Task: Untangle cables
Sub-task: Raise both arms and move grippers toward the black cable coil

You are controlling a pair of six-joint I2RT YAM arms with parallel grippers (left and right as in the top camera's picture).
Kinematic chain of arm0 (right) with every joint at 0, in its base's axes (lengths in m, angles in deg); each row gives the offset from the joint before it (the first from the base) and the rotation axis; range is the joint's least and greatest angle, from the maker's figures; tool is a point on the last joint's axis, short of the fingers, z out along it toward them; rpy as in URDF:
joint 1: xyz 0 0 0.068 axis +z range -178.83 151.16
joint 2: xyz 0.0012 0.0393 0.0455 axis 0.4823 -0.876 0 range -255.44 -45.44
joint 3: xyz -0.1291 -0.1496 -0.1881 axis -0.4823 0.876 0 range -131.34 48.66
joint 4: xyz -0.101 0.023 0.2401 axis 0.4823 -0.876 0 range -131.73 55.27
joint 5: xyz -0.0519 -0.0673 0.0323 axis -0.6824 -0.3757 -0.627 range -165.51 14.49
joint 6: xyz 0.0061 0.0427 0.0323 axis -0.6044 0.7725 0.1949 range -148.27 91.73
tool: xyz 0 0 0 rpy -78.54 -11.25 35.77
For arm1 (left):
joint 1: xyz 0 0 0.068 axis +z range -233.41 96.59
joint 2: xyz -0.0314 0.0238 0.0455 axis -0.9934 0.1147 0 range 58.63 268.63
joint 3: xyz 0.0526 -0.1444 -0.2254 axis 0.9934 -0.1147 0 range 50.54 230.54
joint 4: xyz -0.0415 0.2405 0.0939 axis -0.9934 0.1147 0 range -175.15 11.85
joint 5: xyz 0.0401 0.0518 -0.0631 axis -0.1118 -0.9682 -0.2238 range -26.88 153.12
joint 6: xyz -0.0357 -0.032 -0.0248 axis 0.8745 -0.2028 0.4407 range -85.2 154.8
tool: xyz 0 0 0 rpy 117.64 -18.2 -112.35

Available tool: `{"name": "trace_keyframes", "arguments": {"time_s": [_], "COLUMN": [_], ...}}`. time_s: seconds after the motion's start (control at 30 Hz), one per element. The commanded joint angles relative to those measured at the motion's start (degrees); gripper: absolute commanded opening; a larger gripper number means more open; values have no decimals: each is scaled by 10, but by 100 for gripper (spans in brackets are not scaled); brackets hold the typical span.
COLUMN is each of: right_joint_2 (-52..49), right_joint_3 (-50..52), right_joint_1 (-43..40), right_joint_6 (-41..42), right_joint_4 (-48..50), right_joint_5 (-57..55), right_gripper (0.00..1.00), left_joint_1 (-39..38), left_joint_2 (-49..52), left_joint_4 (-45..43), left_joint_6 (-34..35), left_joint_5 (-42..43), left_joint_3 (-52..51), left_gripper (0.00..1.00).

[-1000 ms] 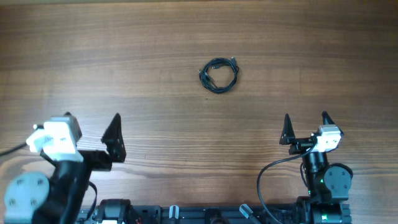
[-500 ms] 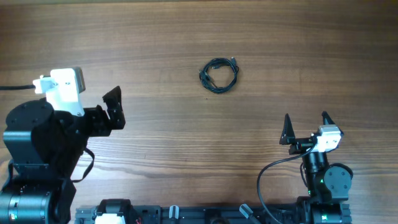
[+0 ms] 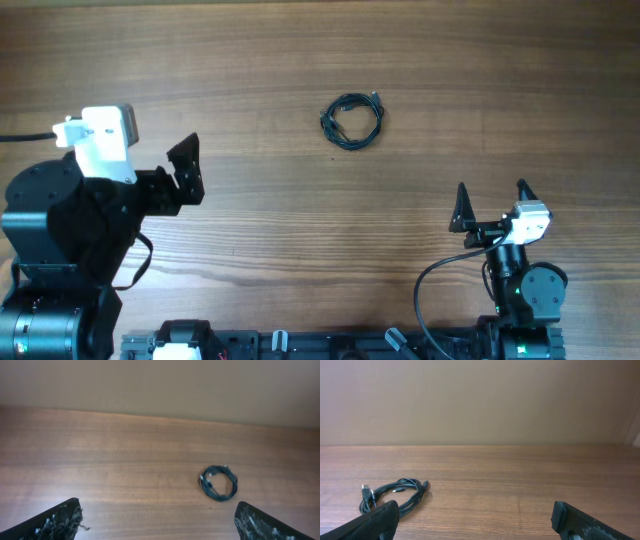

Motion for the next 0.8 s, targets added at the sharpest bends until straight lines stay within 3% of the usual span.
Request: {"name": "trace_keyframes", "arguments": {"time_s": [0.0,0.2,0.33,0.57,0.77], "right_joint_2": [5,5,5,-6,-126], "right_joint_3": [1,-64,-204,-410,-648], "right_joint_1": [3,3,3,3,3], "right_joint_6": [46,85,87,87,85], "right_joint_4": [3,-90,-247,-371,-544], "right_joint_5": [14,10,0,3,3], "right_gripper": [100,100,100,100,100], "left_joint_1": [3,3,3,3,3], "left_joint_2": [-2,-2,-2,-2,-2], "left_joint_4": [-16,-12,-11,-4,6], "left_joint_6": [3,1,1,1,1], "left_joint_5": [13,11,9,11,12], "left_joint_3": [12,12,12,12,12], "left_gripper": [100,100,100,100,100]}}
